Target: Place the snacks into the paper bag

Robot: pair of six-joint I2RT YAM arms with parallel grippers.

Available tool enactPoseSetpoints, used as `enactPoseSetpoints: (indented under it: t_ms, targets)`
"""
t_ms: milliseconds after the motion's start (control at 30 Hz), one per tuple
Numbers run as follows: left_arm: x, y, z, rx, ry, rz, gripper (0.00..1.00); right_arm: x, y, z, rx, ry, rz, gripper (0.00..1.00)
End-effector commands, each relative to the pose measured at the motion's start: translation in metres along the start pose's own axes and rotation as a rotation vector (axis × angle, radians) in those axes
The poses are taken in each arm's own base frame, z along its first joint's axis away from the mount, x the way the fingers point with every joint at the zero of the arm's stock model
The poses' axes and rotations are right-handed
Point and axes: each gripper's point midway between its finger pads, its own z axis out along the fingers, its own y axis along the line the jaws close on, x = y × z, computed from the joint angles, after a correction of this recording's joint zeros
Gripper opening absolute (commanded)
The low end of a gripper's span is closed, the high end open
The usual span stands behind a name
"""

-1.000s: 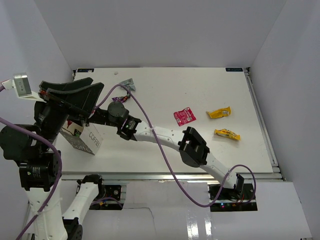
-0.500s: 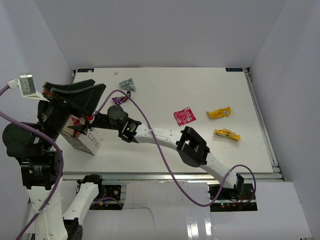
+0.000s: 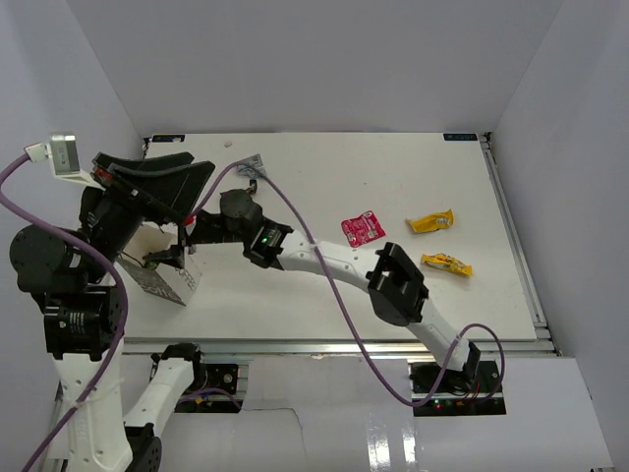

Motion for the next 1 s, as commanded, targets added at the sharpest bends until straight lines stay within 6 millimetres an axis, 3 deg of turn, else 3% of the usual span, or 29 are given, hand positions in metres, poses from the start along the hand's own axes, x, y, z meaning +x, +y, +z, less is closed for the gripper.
enactPoseSetpoints:
  t_ms: [0, 33, 67, 100, 167, 200, 267, 300, 333, 367, 400, 467, 500, 533, 600, 633, 700, 733, 800, 833, 900, 933, 967]
  targets:
    - [0.012, 0.018, 0.016, -0.009, 0.069, -0.013, 0.98, -0.080, -0.018, -0.047, -0.088, -0.051, -0.011, 0.84]
    - [0.017, 0.025, 0.019, -0.017, 0.085, -0.016, 0.98, -0.096, -0.019, -0.071, -0.156, -0.053, -0.022, 0.86]
    - [0.025, 0.035, 0.022, -0.024, 0.114, -0.018, 0.98, -0.092, -0.018, -0.085, -0.184, -0.024, -0.012, 0.87]
    - [0.032, 0.048, 0.029, -0.040, 0.138, -0.027, 0.98, -0.075, -0.016, -0.116, -0.219, 0.056, 0.042, 0.88]
    - [0.043, 0.064, 0.036, -0.055, 0.173, -0.021, 0.98, -0.048, -0.014, -0.149, -0.243, 0.153, 0.037, 0.89]
    - [0.049, 0.078, 0.045, -0.073, 0.195, -0.029, 0.98, -0.018, -0.010, -0.187, -0.244, 0.272, 0.143, 0.89]
    - [0.058, 0.096, 0.054, -0.091, 0.223, -0.020, 0.98, 0.012, -0.006, -0.229, -0.255, 0.378, 0.181, 0.90]
    - [0.067, 0.115, 0.063, -0.118, 0.252, -0.037, 0.98, 0.038, -0.001, -0.273, -0.221, 0.475, 0.293, 0.90]
    - [0.074, 0.125, 0.067, -0.129, 0.272, -0.043, 0.98, 0.049, 0.003, -0.294, -0.210, 0.514, 0.329, 0.90]
    - [0.082, 0.136, 0.072, -0.140, 0.295, -0.035, 0.98, 0.058, -0.009, -0.325, -0.171, 0.543, 0.315, 0.90]
    - [0.099, 0.158, 0.081, -0.165, 0.341, -0.053, 0.98, 0.066, 0.006, -0.352, -0.163, 0.583, 0.385, 0.90]
    - [0.124, 0.174, 0.094, -0.182, 0.402, -0.011, 0.98, 0.062, -0.003, -0.392, -0.092, 0.591, 0.364, 0.89]
    - [0.151, 0.197, 0.104, -0.212, 0.465, -0.005, 0.98, 0.064, 0.007, -0.406, -0.093, 0.579, 0.392, 0.88]
    - [0.169, 0.199, 0.114, -0.236, 0.508, 0.036, 0.98, 0.056, 0.006, -0.423, -0.059, 0.578, 0.393, 0.88]
    - [0.199, 0.227, 0.125, -0.278, 0.611, 0.164, 0.98, 0.055, 0.009, -0.438, -0.050, 0.583, 0.350, 0.87]
    - [0.242, 0.259, 0.122, -0.343, 0.741, 0.160, 0.98, 0.057, 0.017, -0.446, -0.045, 0.593, 0.369, 0.86]
    - [0.252, 0.298, 0.127, -0.434, 0.801, 0.272, 0.97, 0.053, 0.014, -0.459, -0.003, 0.611, 0.337, 0.85]
    - [0.278, 0.330, 0.121, -0.495, 0.877, 0.290, 0.97, 0.056, 0.018, -0.464, 0.008, 0.618, 0.346, 0.85]
    - [0.286, 0.361, 0.114, -0.546, 0.951, 0.416, 0.96, 0.053, 0.015, -0.473, 0.044, 0.631, 0.327, 0.85]
    - [0.302, 0.381, 0.107, -0.564, 1.008, 0.453, 0.95, 0.055, 0.018, -0.477, 0.052, 0.638, 0.336, 0.84]
    - [0.311, 0.403, 0.103, -0.579, 1.059, 0.528, 0.94, 0.056, 0.016, -0.486, 0.084, 0.654, 0.332, 0.84]
    - [0.304, 0.419, 0.102, -0.633, 1.069, 0.599, 0.94, 0.057, 0.016, -0.488, 0.090, 0.655, 0.334, 0.84]
    - [0.316, 0.435, 0.097, -0.652, 1.106, 0.606, 0.93, 0.058, 0.017, -0.492, 0.101, 0.660, 0.342, 0.84]
